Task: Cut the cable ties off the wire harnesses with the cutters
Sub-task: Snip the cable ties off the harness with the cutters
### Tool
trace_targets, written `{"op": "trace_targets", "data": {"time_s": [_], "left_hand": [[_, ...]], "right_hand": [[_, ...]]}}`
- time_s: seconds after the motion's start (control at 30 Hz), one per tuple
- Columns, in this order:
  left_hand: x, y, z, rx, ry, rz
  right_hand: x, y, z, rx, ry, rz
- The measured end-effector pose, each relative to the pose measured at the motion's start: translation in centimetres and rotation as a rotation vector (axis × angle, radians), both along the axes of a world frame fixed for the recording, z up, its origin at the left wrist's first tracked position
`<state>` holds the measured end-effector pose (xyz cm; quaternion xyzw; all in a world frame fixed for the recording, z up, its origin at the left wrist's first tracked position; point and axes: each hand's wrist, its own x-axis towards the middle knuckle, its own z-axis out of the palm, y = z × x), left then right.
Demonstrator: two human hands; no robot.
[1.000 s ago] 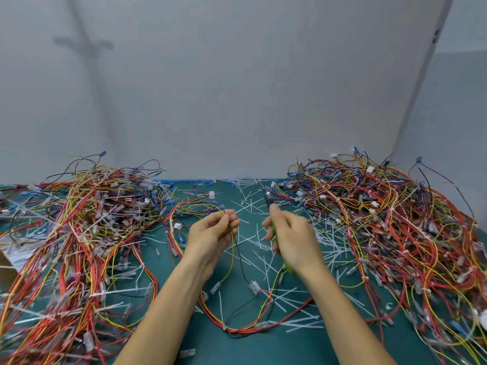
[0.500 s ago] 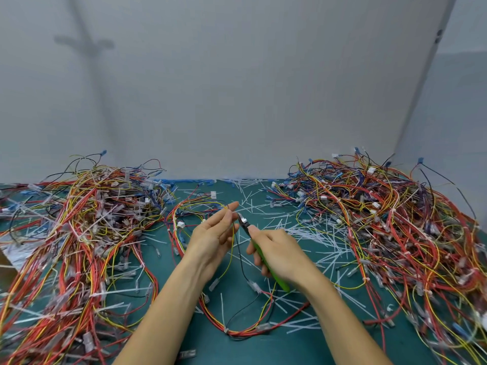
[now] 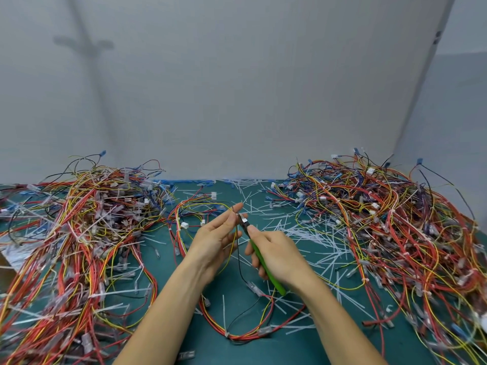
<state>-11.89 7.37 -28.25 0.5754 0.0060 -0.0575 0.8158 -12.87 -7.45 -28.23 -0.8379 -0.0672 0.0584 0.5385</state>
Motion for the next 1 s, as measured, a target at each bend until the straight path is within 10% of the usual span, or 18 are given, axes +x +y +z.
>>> {"op": "trace_targets", "data": {"time_s": [1.0], "left_hand": [[0.15,-0.07,-0.14,-0.004,0.017,0.020]], "right_hand": [[-0.41,0.13,0.22,-0.009,-0.014,-0.007]]}}
